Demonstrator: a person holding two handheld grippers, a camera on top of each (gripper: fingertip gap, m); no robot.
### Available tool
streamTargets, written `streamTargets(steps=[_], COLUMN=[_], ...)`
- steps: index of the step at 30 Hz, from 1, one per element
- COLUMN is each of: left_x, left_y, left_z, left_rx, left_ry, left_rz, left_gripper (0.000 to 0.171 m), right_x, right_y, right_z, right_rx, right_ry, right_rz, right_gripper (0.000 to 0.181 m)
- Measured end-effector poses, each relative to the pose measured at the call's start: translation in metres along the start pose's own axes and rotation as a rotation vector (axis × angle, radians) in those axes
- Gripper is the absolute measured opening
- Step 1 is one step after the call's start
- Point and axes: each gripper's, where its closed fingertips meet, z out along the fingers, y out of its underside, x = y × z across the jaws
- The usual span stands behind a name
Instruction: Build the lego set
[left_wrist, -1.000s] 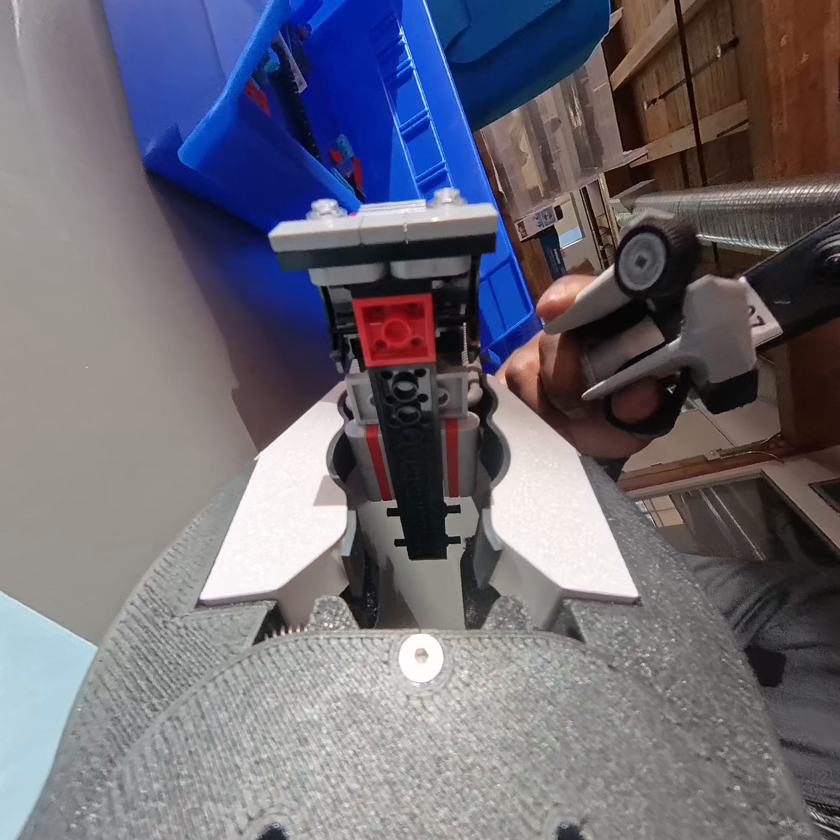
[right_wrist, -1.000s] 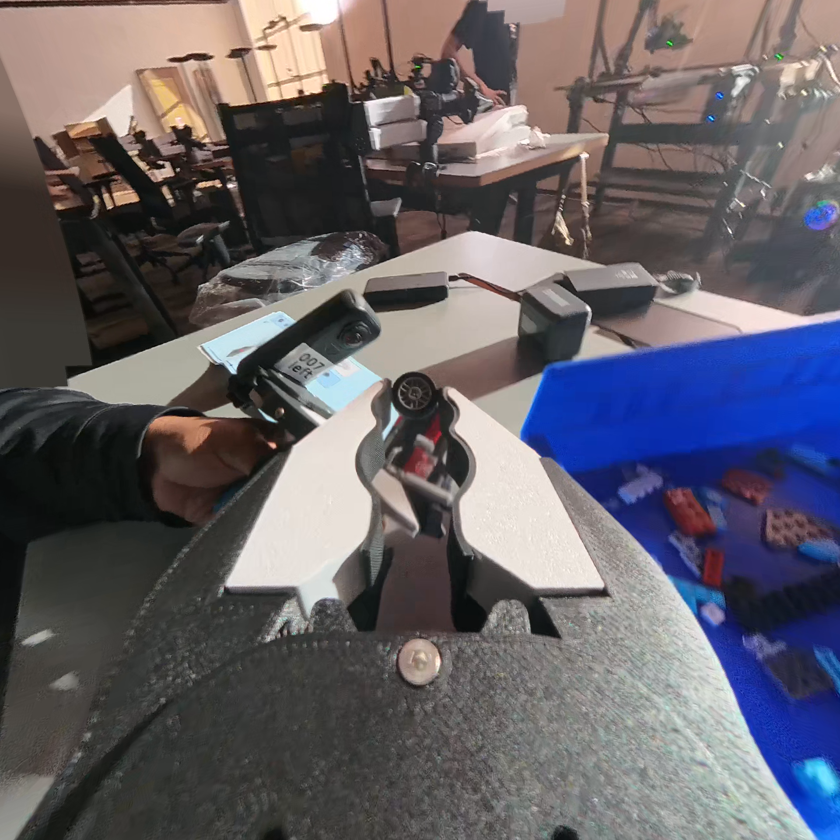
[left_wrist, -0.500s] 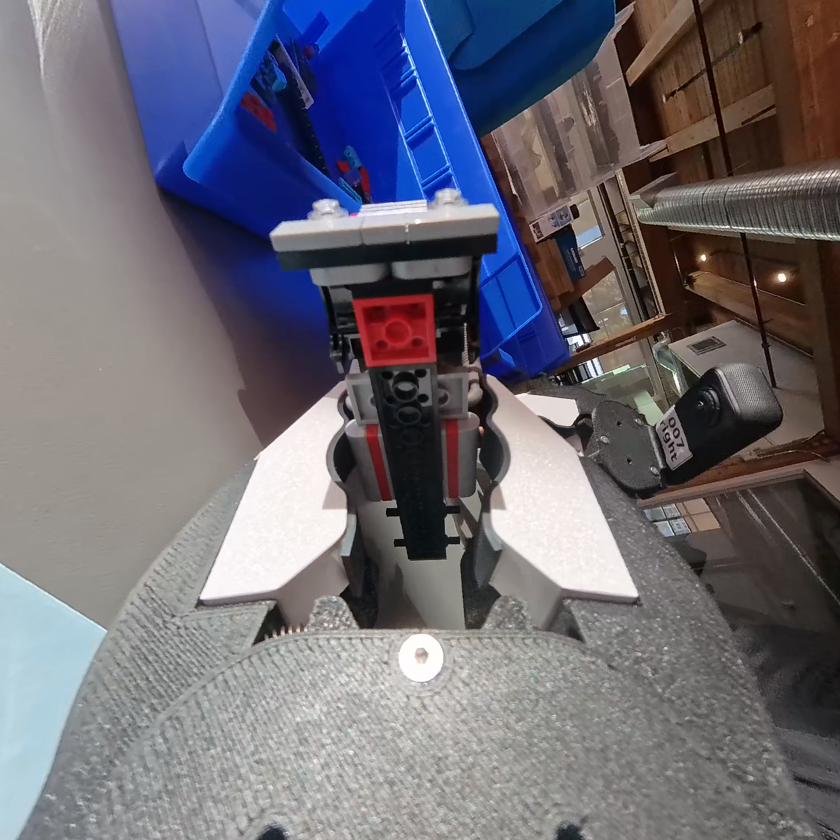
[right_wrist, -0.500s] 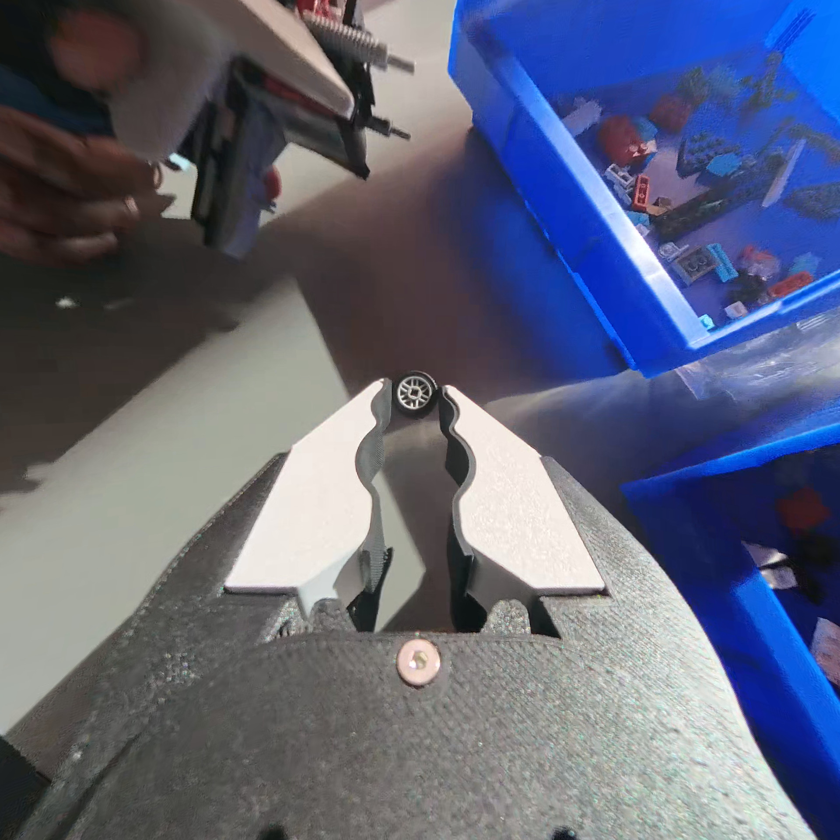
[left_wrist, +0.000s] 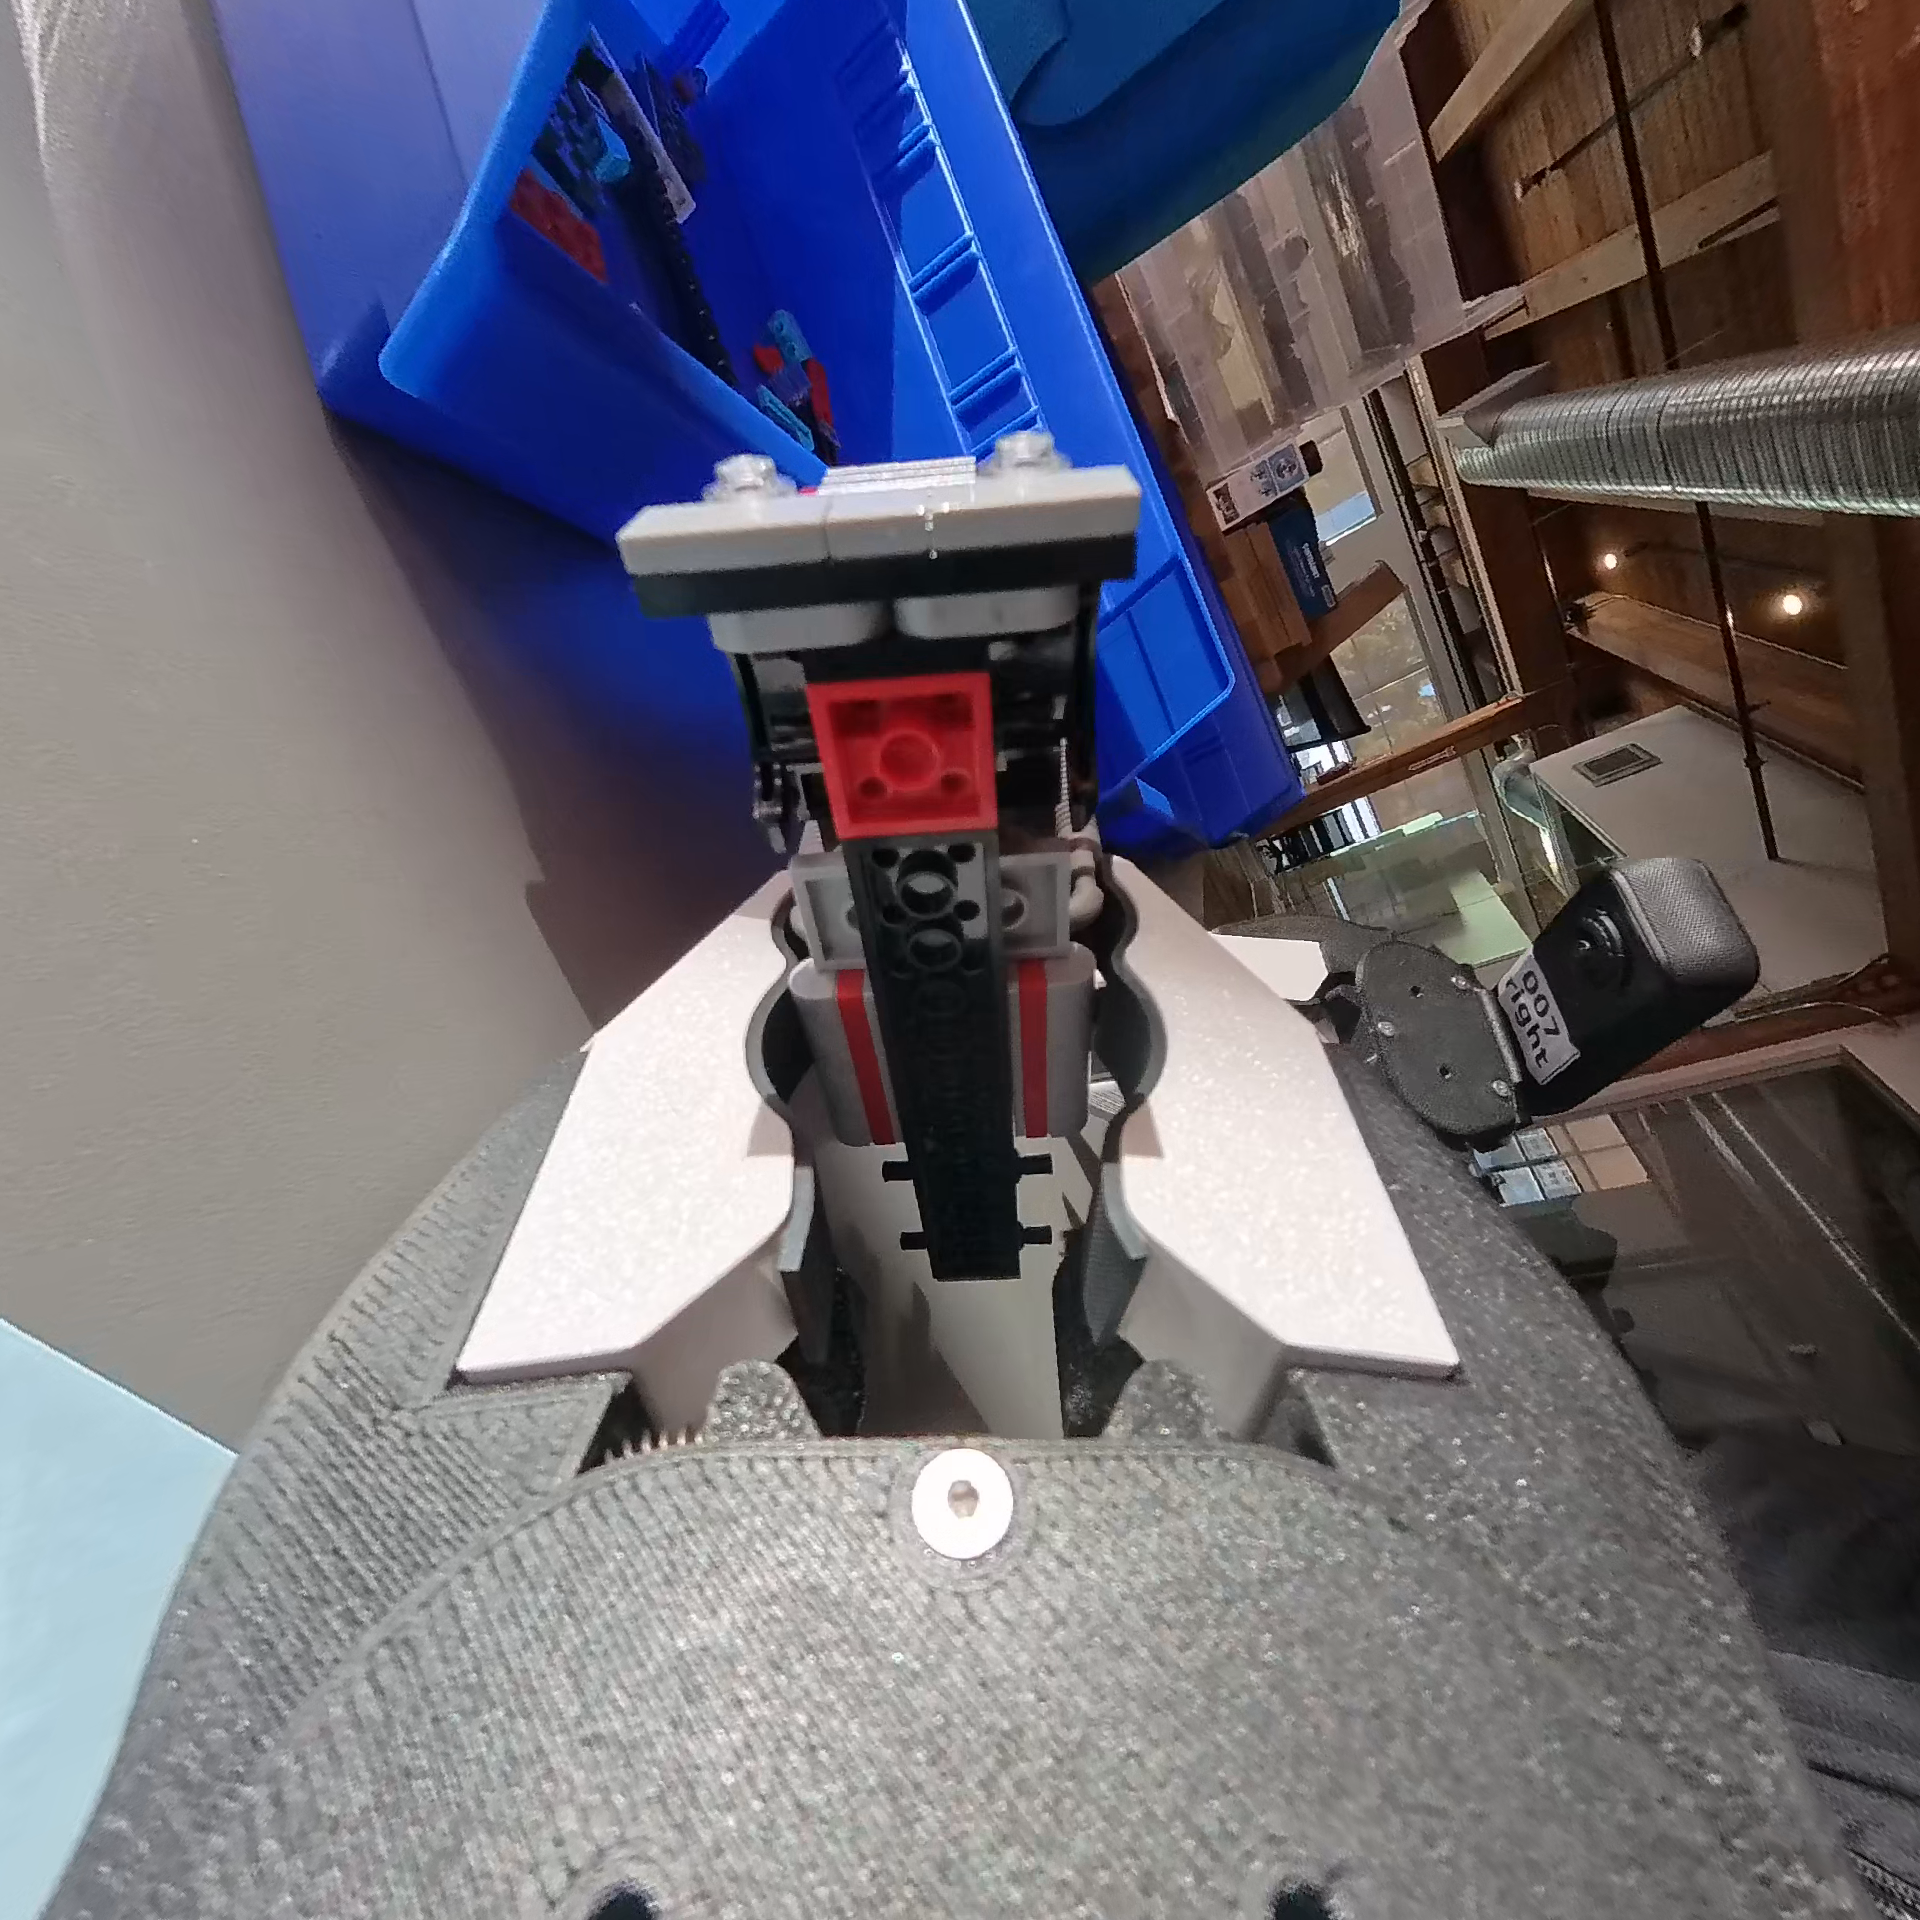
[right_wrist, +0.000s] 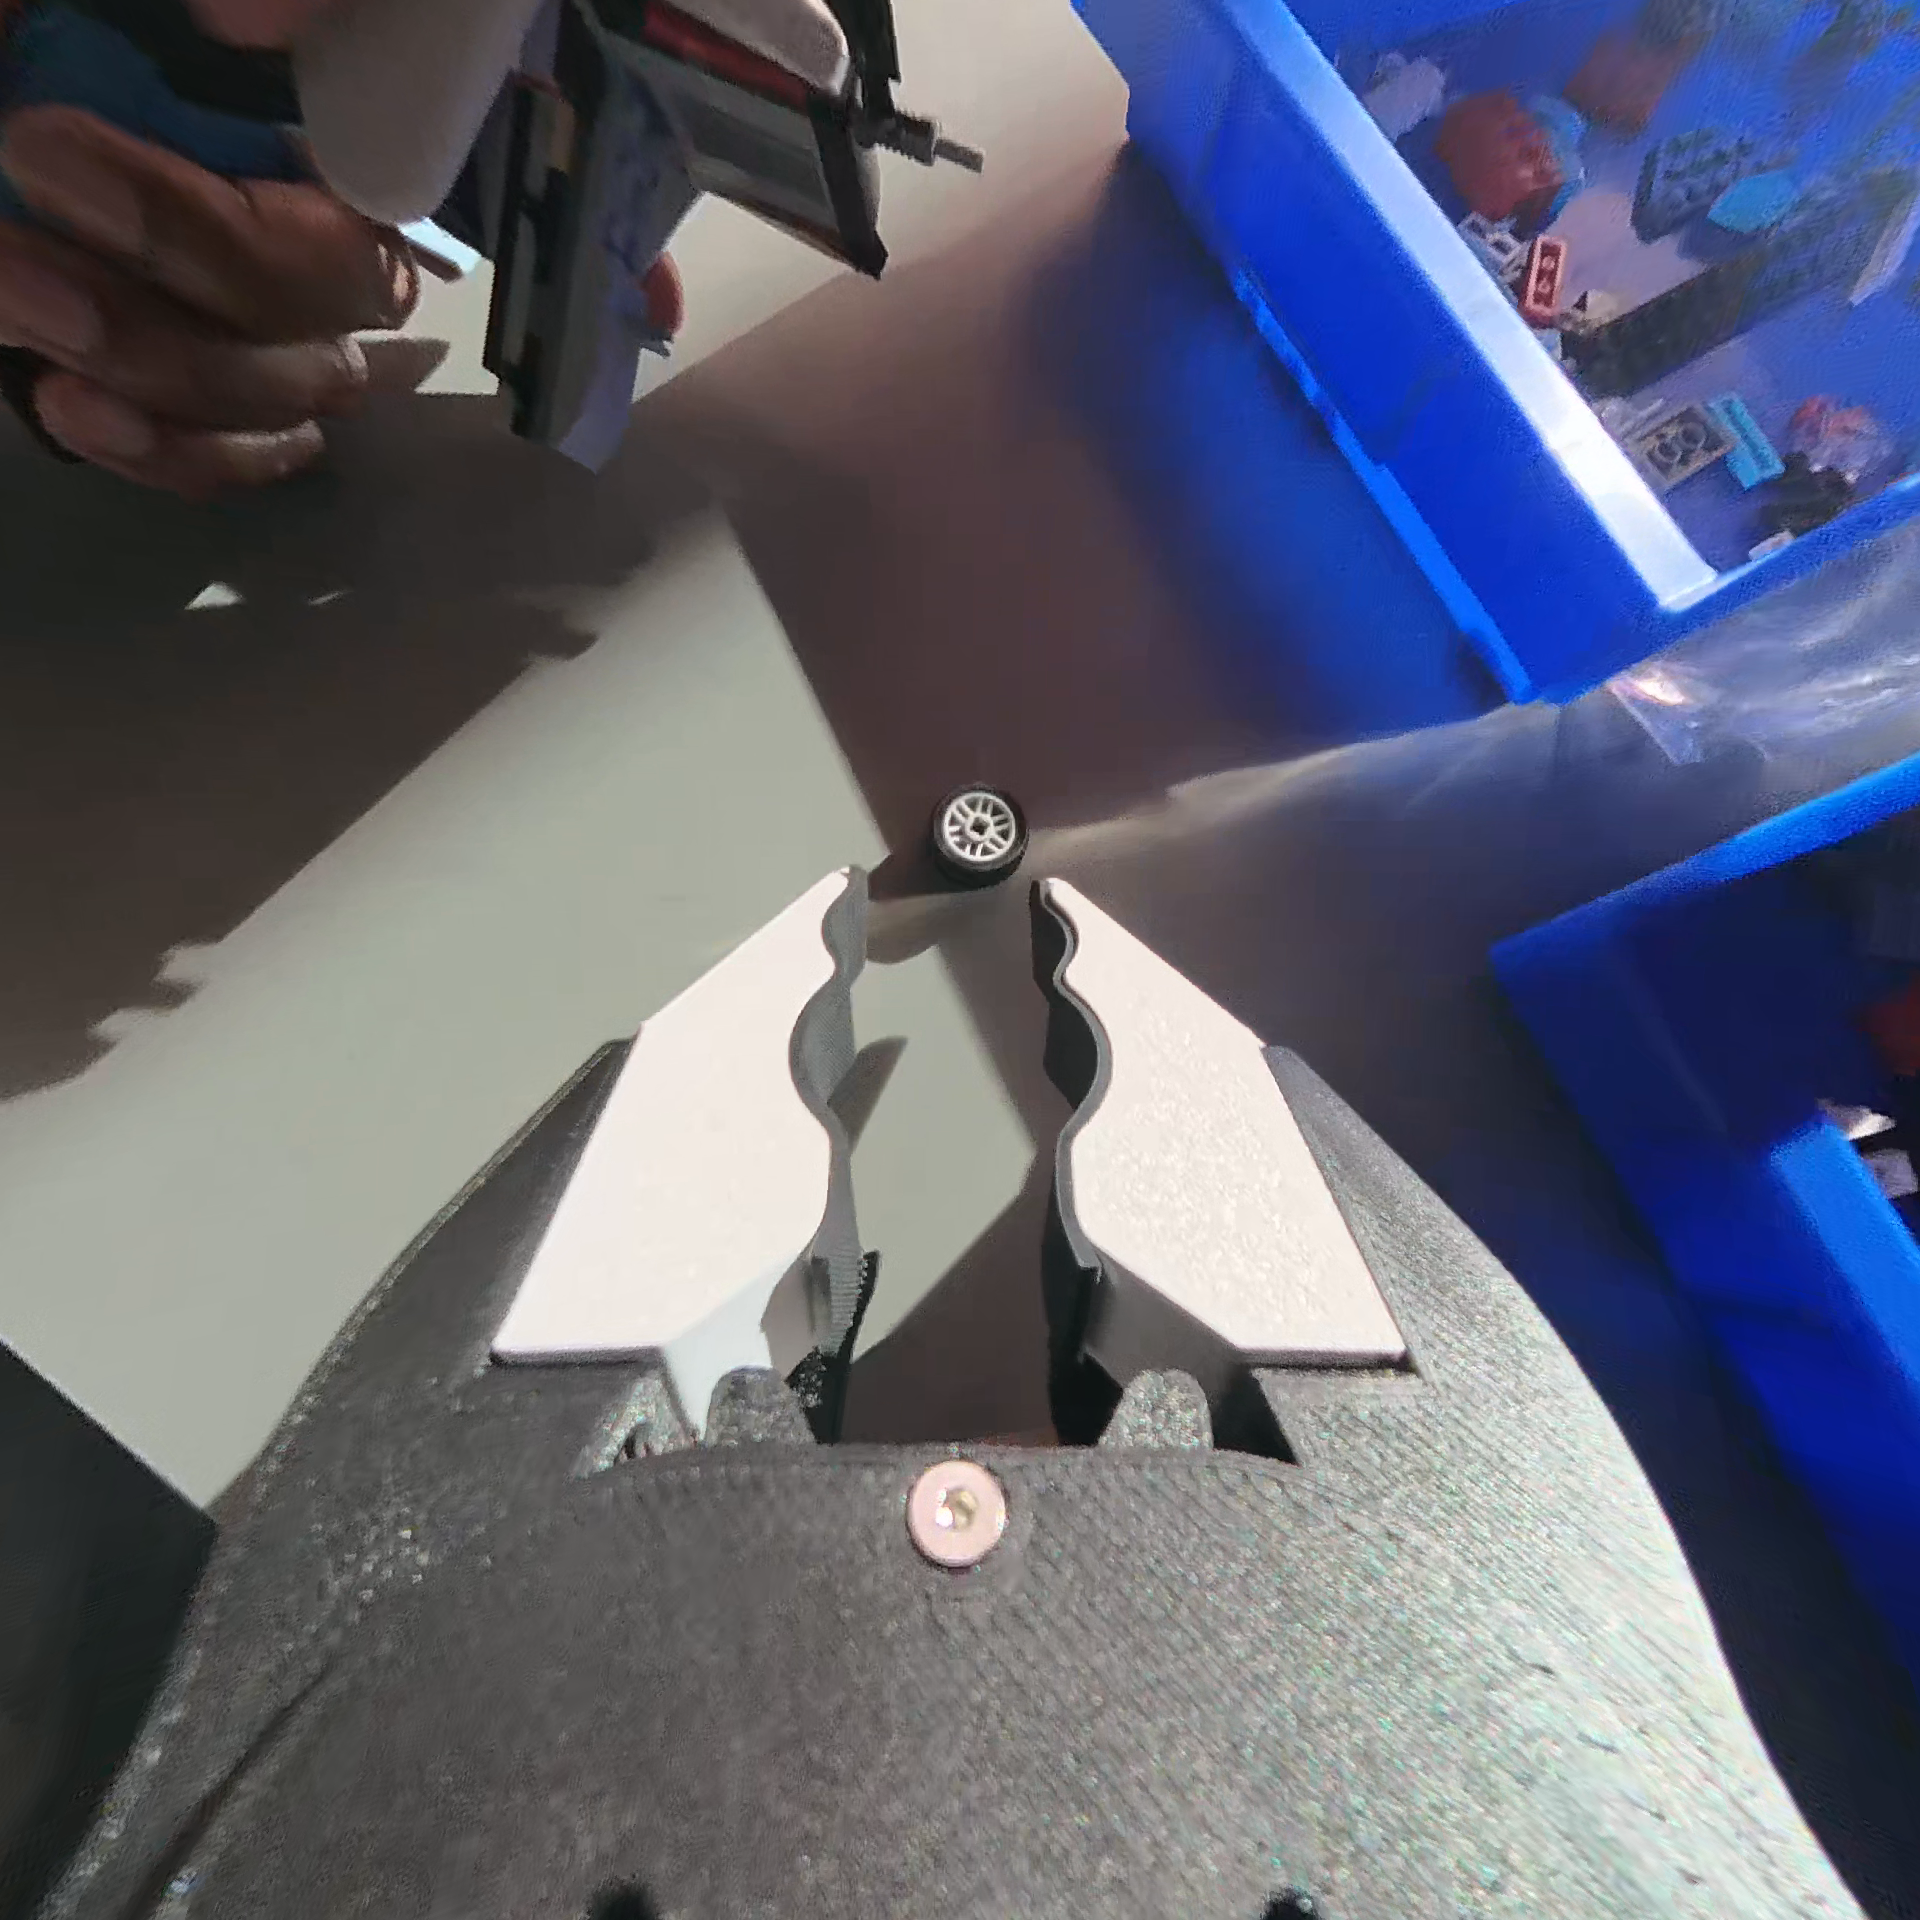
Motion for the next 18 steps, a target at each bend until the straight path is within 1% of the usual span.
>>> streamTargets(steps=[6,9,12,18], left_x=[0.001,0.001,0.001,0.001], left_y=[0.001,0.000,0.001,0.002], left_z=[0.000,0.000,0.000,0.000], left_rx=[-0.004,-0.002,-0.004,-0.007], left_ry=[0.001,0.003,0.004,0.004], left_rz=[0.005,0.002,0.003,0.004], left_gripper=[0.054,0.054,0.054,0.054], right_x=[0.002,0.002,0.001,0.001], right_y=[0.006,-0.001,-0.011,-0.026], right_z=[0.014,0.015,0.014,0.021], right_rx=[-0.034,-0.025,-0.002,0.030], right_ry=[0.021,0.027,0.027,0.020], right_rz=[0.038,0.017,-0.012,-0.031], right_gripper=[0.031,0.018,0.014,0.015])
